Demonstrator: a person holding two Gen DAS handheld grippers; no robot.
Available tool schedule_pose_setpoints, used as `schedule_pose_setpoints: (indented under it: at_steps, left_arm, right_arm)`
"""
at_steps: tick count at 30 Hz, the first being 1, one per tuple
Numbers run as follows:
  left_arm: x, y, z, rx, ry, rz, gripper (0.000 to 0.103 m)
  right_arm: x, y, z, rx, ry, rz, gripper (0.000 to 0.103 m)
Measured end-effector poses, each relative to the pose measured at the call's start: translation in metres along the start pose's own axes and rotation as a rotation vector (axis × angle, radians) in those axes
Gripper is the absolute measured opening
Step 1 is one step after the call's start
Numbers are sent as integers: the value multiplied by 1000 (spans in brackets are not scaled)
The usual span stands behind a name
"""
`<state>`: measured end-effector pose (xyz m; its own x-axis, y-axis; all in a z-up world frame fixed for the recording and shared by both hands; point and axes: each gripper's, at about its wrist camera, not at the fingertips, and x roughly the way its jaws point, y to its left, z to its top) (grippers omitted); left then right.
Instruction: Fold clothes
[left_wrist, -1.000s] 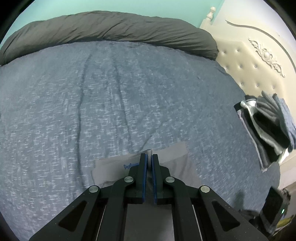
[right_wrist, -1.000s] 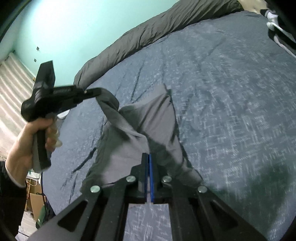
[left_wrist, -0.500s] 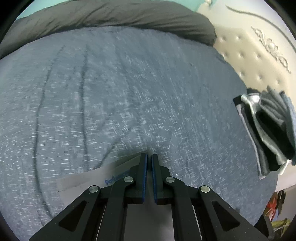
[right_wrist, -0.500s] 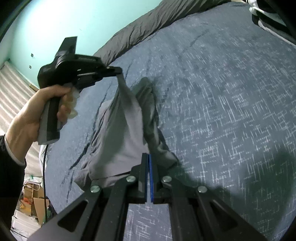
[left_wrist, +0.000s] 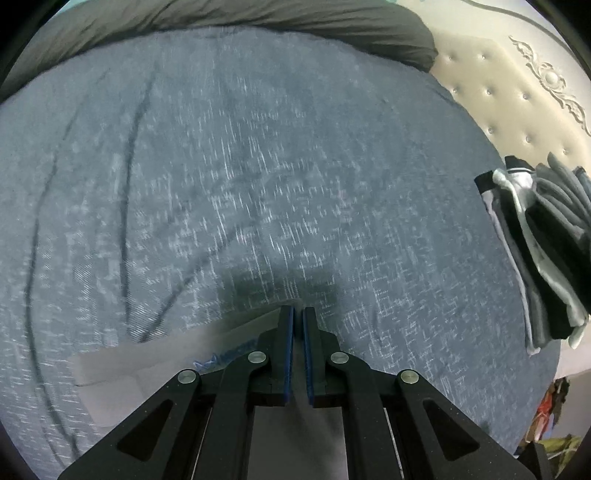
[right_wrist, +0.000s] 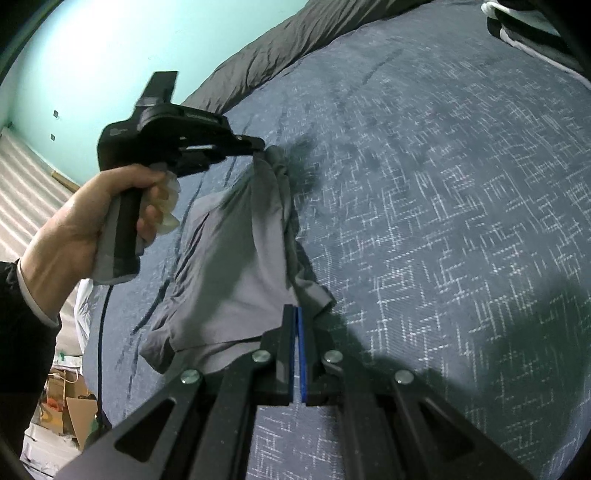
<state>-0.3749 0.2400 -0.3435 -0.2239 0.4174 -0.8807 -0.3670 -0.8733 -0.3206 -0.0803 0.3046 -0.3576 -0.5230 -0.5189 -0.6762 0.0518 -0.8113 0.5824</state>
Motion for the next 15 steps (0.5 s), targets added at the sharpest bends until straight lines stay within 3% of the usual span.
schedule_pose_setpoints:
  at_steps: [1,4,11,15]
  left_arm:
    - [2,1,-1,-4,9,-11,10]
    - [-10,8,1,-22,-15,-34,49]
    - [-78,46,-11,-32,-125,-60,49]
    - [-84,87,-40,-78,-112,-35,50]
  right_arm:
    - [0,0,0,-2,2,-4,1]
    - [3,0,-2,0,9,-18,1]
    - [-8,0,-2,6,0,-17,1]
    - [-13,-5,1,24,-7,-12,1]
